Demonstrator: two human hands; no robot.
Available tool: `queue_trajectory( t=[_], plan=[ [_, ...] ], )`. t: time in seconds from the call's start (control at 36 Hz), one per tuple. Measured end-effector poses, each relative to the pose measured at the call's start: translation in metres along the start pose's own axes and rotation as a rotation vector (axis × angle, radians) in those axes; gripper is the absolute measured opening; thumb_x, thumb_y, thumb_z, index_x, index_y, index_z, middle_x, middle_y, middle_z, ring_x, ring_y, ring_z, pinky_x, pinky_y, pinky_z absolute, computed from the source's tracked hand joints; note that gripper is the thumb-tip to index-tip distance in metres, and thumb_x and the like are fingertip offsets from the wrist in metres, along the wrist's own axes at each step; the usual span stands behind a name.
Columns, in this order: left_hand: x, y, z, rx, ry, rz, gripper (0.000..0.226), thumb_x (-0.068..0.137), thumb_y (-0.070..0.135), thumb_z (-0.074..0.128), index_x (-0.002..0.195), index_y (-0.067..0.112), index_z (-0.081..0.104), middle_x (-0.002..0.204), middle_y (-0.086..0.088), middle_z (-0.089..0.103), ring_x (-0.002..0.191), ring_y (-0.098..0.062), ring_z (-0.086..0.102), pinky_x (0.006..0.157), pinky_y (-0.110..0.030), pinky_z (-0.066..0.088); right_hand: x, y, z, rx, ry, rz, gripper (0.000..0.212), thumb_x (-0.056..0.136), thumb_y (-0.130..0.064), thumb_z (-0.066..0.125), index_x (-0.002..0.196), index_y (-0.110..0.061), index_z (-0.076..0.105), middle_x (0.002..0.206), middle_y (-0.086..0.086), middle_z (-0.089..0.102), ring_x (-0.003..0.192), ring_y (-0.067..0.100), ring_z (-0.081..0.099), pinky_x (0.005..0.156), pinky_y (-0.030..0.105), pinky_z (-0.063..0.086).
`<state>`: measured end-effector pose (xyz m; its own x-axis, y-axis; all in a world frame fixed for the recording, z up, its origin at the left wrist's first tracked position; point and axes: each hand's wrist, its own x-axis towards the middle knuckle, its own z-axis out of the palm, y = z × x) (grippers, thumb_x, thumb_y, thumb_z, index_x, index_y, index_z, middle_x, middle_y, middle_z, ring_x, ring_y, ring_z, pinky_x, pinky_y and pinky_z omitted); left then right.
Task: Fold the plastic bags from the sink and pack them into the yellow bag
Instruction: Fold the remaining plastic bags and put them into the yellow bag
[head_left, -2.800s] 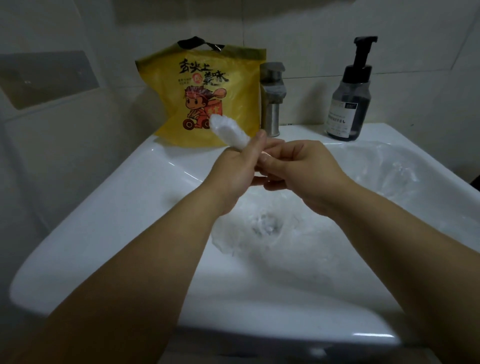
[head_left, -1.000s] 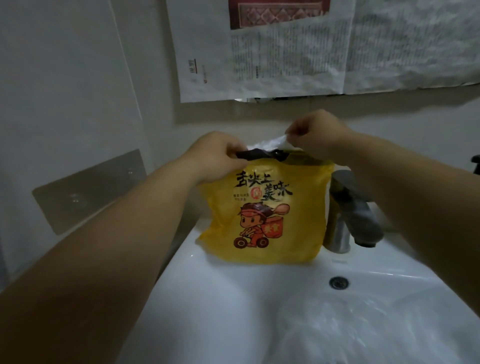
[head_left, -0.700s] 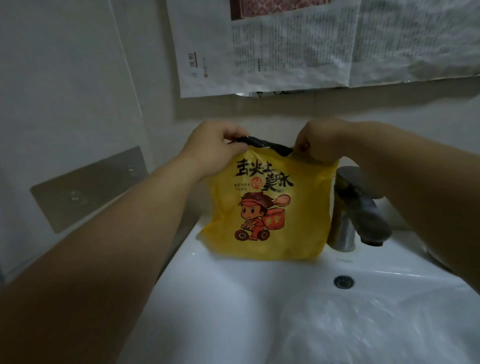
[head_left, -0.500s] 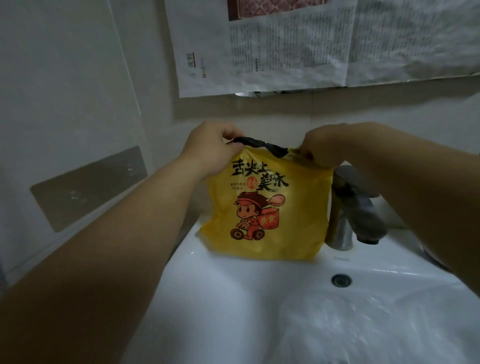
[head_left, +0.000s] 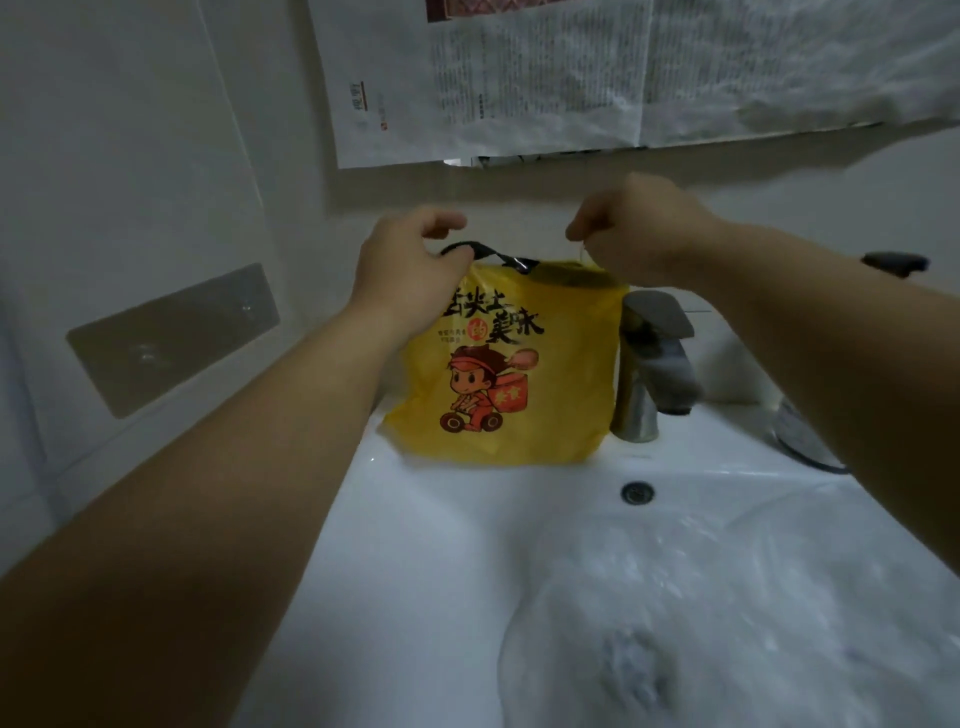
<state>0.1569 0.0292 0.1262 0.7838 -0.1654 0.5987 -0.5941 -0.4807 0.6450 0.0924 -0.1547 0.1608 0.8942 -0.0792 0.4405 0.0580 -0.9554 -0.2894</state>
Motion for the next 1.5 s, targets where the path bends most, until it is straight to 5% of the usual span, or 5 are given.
queue_trajectory(
  t=[0.28,0.67,0.78,1.33,1.5],
  plan=[
    [-0.099,0.031,0.03,-0.314,-0.129,-0.051,0.014,0.093,0.018,0.062,0.086,0.03,0.066,0.087,0.01,0.064,0.073,-0.001,0.063,0.061,-0.019,0.051,-0.115,0.004,0.001,0.196,0.13,0.138,0.032,0.088,-0.003,0.048,0.108,-0.016,0.07,0.104,0.003,0.064,0.084,0.014,0.056,0.072,0.023,0.044],
    [-0.242,0.019,0.085,0.019,-0.677,-0.238,0.023,0.09,0.025,0.065,0.112,0.017,0.069,0.115,0.003,0.064,0.106,-0.016,0.059,0.088,-0.025,0.046,-0.271,0.06,0.087,0.129,-0.982,0.587,0.091,0.079,-0.042,0.075,0.151,-0.025,0.023,0.155,0.003,0.029,0.134,0.026,0.04,0.104,0.035,0.039],
    [-0.245,0.013,0.08,0.107,-0.731,-0.232,0.026,0.091,0.027,0.064,0.114,0.017,0.067,0.118,0.001,0.064,0.109,-0.017,0.059,0.094,-0.028,0.047,-0.276,0.061,0.101,-0.304,-1.165,0.405,0.059,0.086,-0.043,0.066,0.133,-0.009,0.053,0.107,0.0,0.063,0.083,0.012,0.061,0.061,0.011,0.046],
    [-0.22,-0.016,0.094,0.135,-0.614,-0.202,0.028,0.091,0.023,0.062,0.068,0.009,0.056,0.061,0.002,0.046,0.059,-0.014,0.044,0.048,-0.017,0.033,-0.239,0.066,0.073,1.449,0.044,0.731,0.024,0.101,-0.033,0.042,0.094,-0.016,0.057,0.097,0.004,0.064,0.094,0.023,0.062,0.085,0.039,0.051],
    [-0.22,-0.005,0.094,-0.051,-0.492,-0.331,0.025,0.09,0.022,0.061,0.115,0.022,0.059,0.119,0.003,0.054,0.107,-0.016,0.053,0.08,-0.025,0.04,-0.238,0.067,0.077,1.549,0.041,0.74,0.024,0.102,-0.024,0.04,0.102,-0.012,0.061,0.089,0.006,0.065,0.087,0.021,0.062,0.092,0.039,0.049]
  ],
)
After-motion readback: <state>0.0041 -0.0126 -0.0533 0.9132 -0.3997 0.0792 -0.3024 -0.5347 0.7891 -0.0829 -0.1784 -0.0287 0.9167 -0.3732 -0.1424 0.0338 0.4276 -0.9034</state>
